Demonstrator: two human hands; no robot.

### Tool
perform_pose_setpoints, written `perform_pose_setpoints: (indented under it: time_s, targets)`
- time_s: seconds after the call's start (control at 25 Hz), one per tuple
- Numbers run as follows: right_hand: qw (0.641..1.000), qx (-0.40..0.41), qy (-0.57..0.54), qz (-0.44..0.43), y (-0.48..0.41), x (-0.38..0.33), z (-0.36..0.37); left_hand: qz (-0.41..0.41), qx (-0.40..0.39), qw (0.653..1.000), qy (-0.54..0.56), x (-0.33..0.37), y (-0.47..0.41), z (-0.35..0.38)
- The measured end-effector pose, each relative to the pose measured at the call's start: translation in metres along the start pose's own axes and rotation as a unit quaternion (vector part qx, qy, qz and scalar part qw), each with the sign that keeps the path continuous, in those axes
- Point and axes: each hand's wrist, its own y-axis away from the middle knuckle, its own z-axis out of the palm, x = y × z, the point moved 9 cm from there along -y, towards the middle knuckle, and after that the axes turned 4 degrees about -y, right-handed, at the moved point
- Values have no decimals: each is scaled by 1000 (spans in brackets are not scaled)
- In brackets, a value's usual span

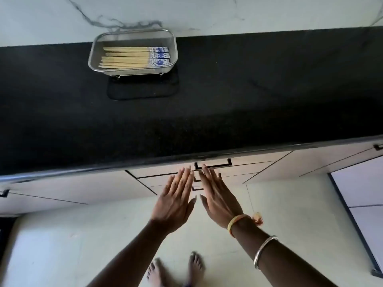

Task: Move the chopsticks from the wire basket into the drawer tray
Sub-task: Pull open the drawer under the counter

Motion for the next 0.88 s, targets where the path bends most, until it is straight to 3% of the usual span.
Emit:
perform_pose_setpoints:
  time_s: [0.08,0.28,0.6,0.88]
  targets:
    - [999,-23,15,33,-6,25,17,50,-28,998,-30,12,-4,27]
    - [995,-42,18,89,-28,75,42,40,-97,994,-29,13,-61,80]
    - [994,-44,26,98,-22,73,43,-21,-129,990,42,29,-66,83]
    - [992,-57,50,106,24,62,53,4,-146,988,39,53,-23,78]
